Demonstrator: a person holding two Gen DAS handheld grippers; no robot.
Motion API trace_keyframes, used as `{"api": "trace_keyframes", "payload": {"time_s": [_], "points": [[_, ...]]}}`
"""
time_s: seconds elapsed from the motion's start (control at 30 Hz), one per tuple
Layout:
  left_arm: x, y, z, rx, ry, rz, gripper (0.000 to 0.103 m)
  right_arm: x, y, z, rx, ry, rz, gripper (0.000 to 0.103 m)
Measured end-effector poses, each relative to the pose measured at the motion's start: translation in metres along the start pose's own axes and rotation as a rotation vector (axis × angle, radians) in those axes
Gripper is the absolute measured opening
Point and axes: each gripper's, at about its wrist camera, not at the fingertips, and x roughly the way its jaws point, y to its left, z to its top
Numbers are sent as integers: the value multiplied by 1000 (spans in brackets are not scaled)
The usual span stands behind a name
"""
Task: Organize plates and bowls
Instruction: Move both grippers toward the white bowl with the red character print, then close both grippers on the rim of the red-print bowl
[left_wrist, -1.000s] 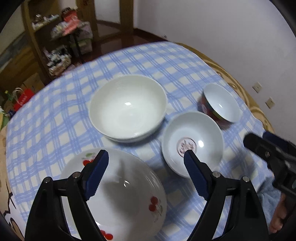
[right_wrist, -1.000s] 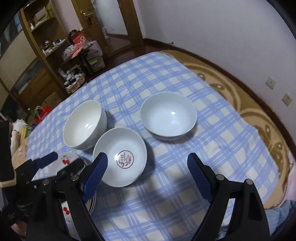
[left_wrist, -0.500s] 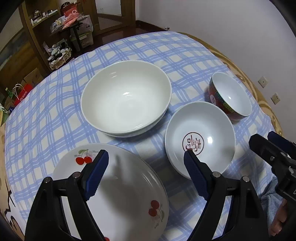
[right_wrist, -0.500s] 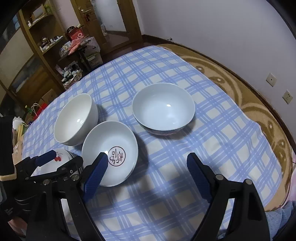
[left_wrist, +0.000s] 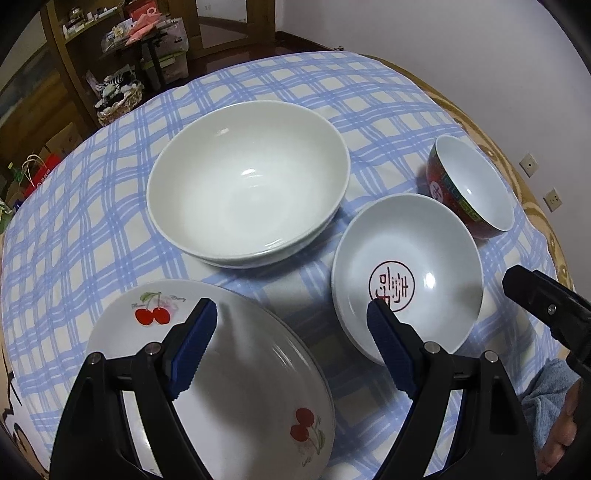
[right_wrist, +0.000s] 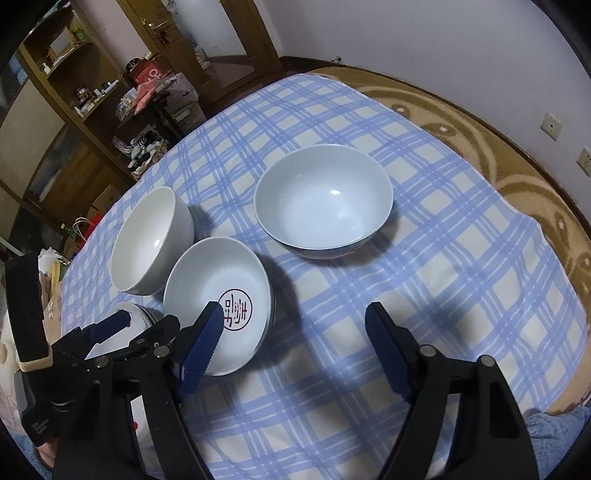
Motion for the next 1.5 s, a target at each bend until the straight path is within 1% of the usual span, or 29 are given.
{"api": "trace_keyframes", "payload": {"time_s": [0.07, 0.17, 0.2, 0.23, 0.3, 0.37, 0.43, 0.47, 0.53, 0.57, 0.63, 0.67, 0.73, 0.83, 0.87, 0.9, 0.97, 1.07, 1.1, 1.13, 1.2, 1.3, 1.33, 1.5], "points": [[3, 0, 2, -3, 8, -5, 82, 4, 0, 2, 2, 9, 3, 76], [8, -2, 4, 22, 21, -10, 82, 11, 0, 3, 8, 21, 3, 76], [9, -3, 4, 30, 19, -4, 82, 14, 0, 4, 8, 26, -2, 74], [9, -3, 4, 35, 15, -3, 82, 17, 0, 4, 10, 31, -3, 69], [11, -4, 5, 38, 12, -10, 82, 23, -2, 6, 26, 47, 3, 64], [10, -5, 5, 40, 3, -10, 82, 28, -4, 7, 48, 57, 13, 62], [9, -8, 6, 46, -15, -8, 82, 32, -6, 8, 61, 61, 19, 54], [9, -9, 6, 51, -19, -8, 82, 35, -6, 9, 71, 67, 26, 52], [8, -11, 7, 64, -21, -9, 76, 39, -8, 10, 88, 77, 39, 49], [8, -12, 8, 63, -17, -16, 75, 41, -8, 9, 94, 81, 41, 48], [6, -12, 10, 56, -17, -39, 75, 44, -7, 9, 94, 89, 39, 42], [6, -12, 10, 55, -17, -43, 74, 45, -6, 10, 93, 93, 39, 41], [6, -15, 10, 65, -12, -45, 69, 47, -6, 10, 95, 98, 41, 37], [12, -18, 11, 94, 24, -42, 57, 48, -7, 10, 108, 104, 52, 37], [14, -19, 11, 96, 33, -44, 50, 49, -8, 10, 110, 104, 52, 37], [16, -19, 10, 95, 40, -45, 46, 49, -8, 10, 109, 105, 50, 37], [21, -19, 10, 83, 59, -51, 41, 49, -7, 10, 107, 106, 46, 37], [28, -18, 9, 61, 81, -59, 29, 51, -6, 10, 96, 113, 39, 36], [29, -18, 8, 59, 87, -69, 24, 52, -6, 10, 90, 116, 44, 29], [29, -19, 8, 55, 87, -86, 22, 53, -5, 10, 74, 123, 64, 21], [30, -20, 8, 50, 91, -103, 14, 53, -2, 10, 55, 128, 67, 18], [31, -19, 7, 15, 87, -126, 10, 54, 2, 9, 29, 127, 69, 7], [31, -18, 7, 5, 85, -130, 10, 57, 4, 8, 22, 131, 68, 5], [30, -23, 4, 18, 61, -115, 10, 64, 7, 5, 8, 147, 27, 5]]}}
